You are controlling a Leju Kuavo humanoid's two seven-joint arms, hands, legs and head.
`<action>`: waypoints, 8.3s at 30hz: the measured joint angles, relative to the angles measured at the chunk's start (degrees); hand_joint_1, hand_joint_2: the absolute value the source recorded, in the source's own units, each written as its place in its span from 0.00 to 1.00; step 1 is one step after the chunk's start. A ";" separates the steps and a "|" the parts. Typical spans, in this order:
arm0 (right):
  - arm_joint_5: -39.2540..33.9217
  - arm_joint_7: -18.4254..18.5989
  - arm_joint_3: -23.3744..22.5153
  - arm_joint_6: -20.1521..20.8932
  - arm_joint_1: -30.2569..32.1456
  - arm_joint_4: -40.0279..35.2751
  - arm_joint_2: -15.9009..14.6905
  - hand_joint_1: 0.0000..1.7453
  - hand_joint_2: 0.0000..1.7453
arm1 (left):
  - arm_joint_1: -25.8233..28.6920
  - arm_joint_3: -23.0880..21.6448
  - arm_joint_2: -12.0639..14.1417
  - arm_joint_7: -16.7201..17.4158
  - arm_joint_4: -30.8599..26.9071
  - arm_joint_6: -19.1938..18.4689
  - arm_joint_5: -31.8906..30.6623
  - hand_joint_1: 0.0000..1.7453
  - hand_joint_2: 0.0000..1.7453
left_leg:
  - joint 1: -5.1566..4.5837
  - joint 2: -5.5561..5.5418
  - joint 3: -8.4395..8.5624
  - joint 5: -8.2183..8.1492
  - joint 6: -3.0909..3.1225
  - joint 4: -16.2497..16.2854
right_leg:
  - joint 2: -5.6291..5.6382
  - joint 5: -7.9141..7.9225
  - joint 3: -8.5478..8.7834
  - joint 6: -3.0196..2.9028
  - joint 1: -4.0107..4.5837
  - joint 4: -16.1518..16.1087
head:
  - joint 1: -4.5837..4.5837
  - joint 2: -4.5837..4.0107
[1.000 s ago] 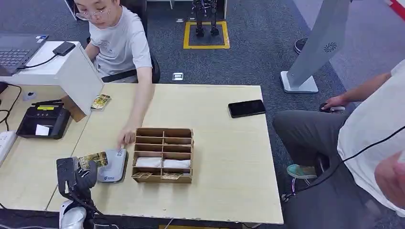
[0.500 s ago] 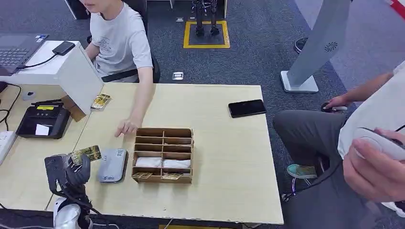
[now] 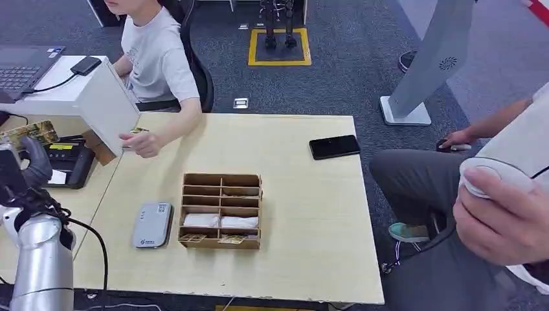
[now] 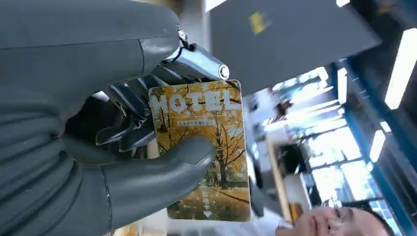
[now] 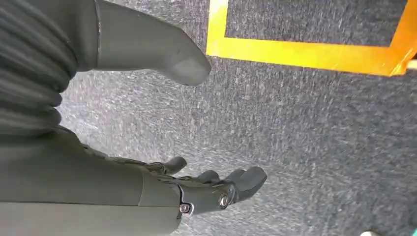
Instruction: Pass the card to the sensor for recognition and then transmit it.
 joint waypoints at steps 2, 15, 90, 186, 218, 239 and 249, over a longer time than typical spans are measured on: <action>0.09 -0.09 0.39 0.33 -0.20 0.02 0.00 0.00 1.00 | -0.01 -0.13 0.72 -1.36 0.26 2.98 -6.61 1.00 1.00 | -0.01 0.01 -0.01 -0.01 0.01 0.00 | 0.01 0.00 -0.02 0.00 0.00 -0.01 | 0.00 0.00; 0.15 0.28 1.90 0.94 -0.56 0.04 0.00 0.00 1.00 | 0.00 -0.26 3.17 -2.59 1.05 7.42 -18.57 1.00 1.00 | 0.02 0.00 -0.02 0.00 0.01 0.01 | 0.00 0.00 -0.05 0.00 0.00 -0.01 | -0.02 0.00; -2.03 1.07 1.68 0.79 0.27 0.04 -0.02 0.00 1.00 | 13.25 -49.97 4.00 1.94 -9.88 -3.25 -38.60 0.00 1.00 | -0.04 0.16 -0.22 -0.10 0.16 0.09 | 0.16 0.12 -0.23 0.20 -0.04 -0.09 | 0.00 0.00; -1.25 -0.42 1.53 0.57 0.28 0.02 -0.46 0.00 1.00 | 21.04 -41.59 8.35 5.06 -2.12 0.82 -46.69 0.00 1.00 | -0.05 0.13 -0.24 -0.10 0.16 0.09 | 0.14 0.12 -0.23 0.20 -0.04 -0.09 | 0.00 0.00; -1.49 -0.96 1.53 0.39 0.15 0.02 -0.55 0.00 1.00 | 20.53 -41.62 7.80 4.34 -0.79 -0.30 -42.79 1.00 1.00 | -0.04 0.13 -0.24 -0.09 0.16 0.09 | 0.14 0.12 -0.23 0.20 -0.04 -0.09 | 0.00 0.00; -0.98 -0.94 1.84 0.79 -0.90 0.02 -0.74 0.00 1.00 | 3.40 -23.87 22.95 3.06 -17.55 -21.87 -26.64 1.00 1.00 | 0.20 0.07 -0.55 0.24 -0.16 0.17 | 0.08 0.38 -0.59 -0.15 0.17 0.10 | -0.09 0.00; -1.18 0.50 3.37 1.60 -1.31 0.04 -1.16 0.00 1.00 | -38.98 -23.93 37.93 15.97 -12.76 -48.16 -0.50 1.00 1.00 | 0.67 0.78 -1.96 0.54 -0.39 0.90 | 0.74 0.94 -1.98 -0.47 0.66 0.54 | 0.11 0.00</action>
